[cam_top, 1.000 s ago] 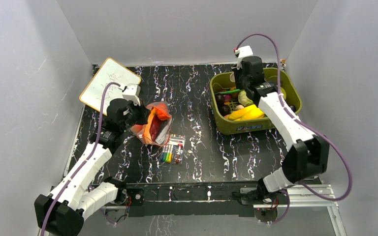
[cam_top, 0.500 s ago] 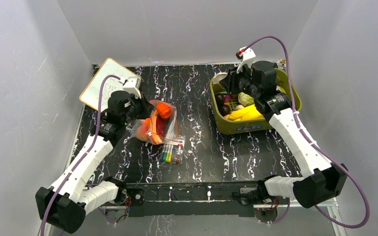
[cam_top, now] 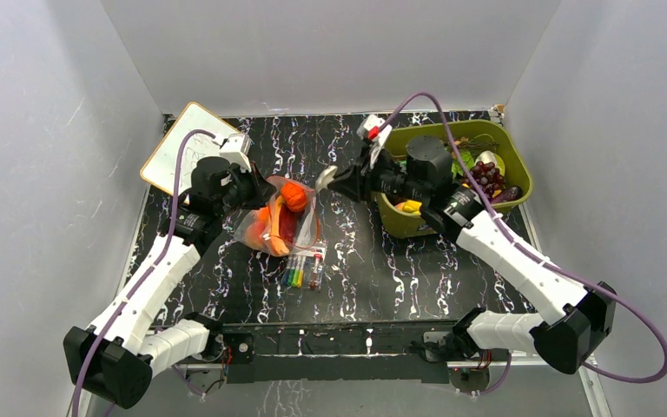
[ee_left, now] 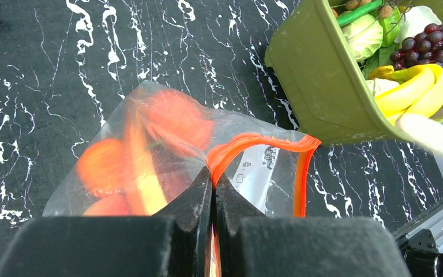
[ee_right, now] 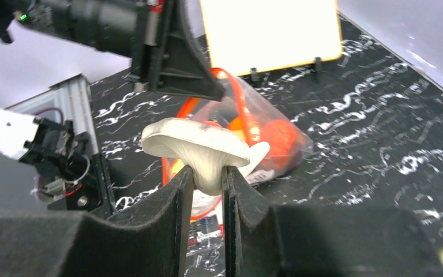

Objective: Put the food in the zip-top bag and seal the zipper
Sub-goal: Place the fake vegetable in the zipper food storage bag.

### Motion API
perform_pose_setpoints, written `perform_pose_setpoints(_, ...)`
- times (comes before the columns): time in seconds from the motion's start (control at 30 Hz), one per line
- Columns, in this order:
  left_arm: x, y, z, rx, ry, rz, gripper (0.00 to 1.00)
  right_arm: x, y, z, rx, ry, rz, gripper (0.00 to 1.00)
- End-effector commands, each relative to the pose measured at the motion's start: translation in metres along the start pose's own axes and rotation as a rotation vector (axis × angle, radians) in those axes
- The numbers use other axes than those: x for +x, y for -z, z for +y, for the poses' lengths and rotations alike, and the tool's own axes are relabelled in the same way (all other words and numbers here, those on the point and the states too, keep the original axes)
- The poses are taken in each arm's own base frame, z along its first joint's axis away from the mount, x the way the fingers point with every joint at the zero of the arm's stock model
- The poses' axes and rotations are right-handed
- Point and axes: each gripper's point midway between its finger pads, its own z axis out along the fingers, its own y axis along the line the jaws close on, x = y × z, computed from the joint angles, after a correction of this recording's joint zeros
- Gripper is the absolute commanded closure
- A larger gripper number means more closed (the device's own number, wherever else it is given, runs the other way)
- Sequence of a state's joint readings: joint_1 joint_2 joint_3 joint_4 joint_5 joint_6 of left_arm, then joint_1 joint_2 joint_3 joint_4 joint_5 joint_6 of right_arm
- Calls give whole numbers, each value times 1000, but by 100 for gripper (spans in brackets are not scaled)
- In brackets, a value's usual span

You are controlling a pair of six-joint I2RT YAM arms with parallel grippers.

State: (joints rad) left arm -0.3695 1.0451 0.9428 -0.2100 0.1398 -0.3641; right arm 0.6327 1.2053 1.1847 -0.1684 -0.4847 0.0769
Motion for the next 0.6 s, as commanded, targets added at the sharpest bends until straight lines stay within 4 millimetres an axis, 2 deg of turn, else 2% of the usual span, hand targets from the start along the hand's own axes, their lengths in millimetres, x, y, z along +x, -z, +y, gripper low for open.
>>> perform_pose_setpoints(0.0,-25,16,-18,57,-11,-69,100,-12,-15,38,-142,127,-91,80)
perform_pose_setpoints(0.2,-25,22,-23,86,-13,-74,100,19,-38,45,-196,149,-21,79)
perform_pose_setpoints(0.43,-27,28,-24,99,-13,-122,100,65,-68,49,-262,219,109,78)
perform_pose_setpoints(0.57,-25,27,-23,97,-20,-116,100,84,-83,35,-188,240,200,78)
